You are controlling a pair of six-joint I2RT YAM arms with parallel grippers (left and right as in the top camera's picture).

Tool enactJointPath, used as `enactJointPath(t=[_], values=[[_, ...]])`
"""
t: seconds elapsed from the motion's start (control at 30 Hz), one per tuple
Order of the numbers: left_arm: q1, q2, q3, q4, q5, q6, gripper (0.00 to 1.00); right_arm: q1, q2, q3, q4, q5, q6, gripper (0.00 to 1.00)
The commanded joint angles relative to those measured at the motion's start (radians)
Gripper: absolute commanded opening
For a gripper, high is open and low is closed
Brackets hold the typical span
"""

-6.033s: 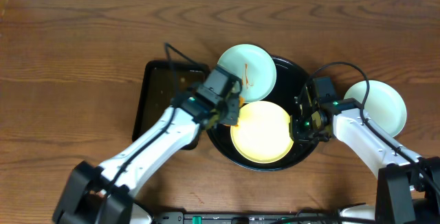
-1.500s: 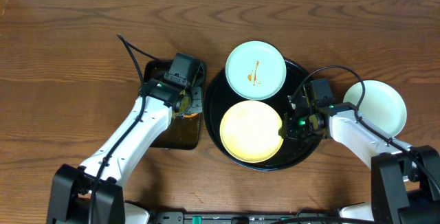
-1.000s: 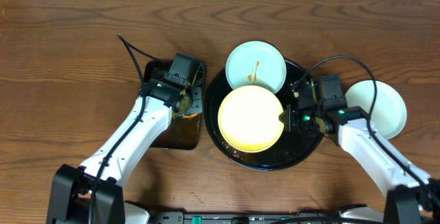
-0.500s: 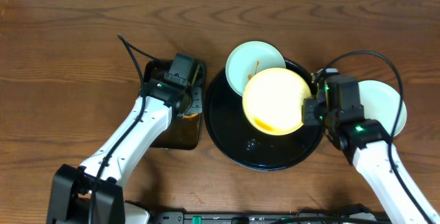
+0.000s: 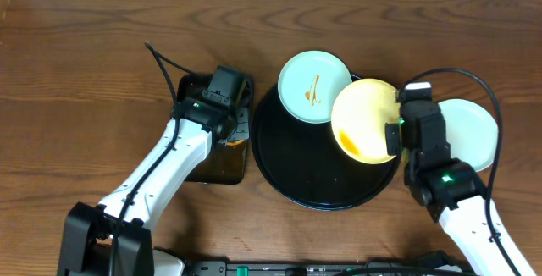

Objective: Clean dirty plates on tray and stack at the side
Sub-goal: 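Carry the yellow plate right with the right gripper and stack it on the green plate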

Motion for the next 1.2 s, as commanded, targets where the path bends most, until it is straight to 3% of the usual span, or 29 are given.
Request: enactJointPath(t=[0.0, 0.27, 0.5, 0.67, 0.9, 1.17], values=[[0.004, -0.014, 0.005, 0.003, -0.002, -0.013, 0.08, 0.069, -0.013, 0.019, 0.0, 0.181, -0.054, 0.01], [0.004, -0.014, 0.005, 0.004, -0.002, -0.013, 0.08, 0.199, -0.013, 0.037, 0.002, 0.377, -0.111, 0.01], [0.004, -0.014, 0.005, 0.004, -0.002, -0.013, 0.08, 0.31, -0.013, 0.047, 0.114, 0.568, -0.266, 0.01], [0.004, -0.014, 0.005, 0.004, -0.002, -0.013, 0.08, 0.323, -0.013, 0.047, 0.142, 0.577, -0.285, 0.01], [0.004, -0.014, 0.005, 0.003, -0.002, -0.013, 0.08, 0.277, -0.009, 0.047, 0.08, 0.425, -0.101, 0.01], [0.004, -0.014, 0.005, 0.003, -0.002, -0.013, 0.08, 0.032, 0.05, 0.047, -0.02, 0.177, 0.126, 0.01]])
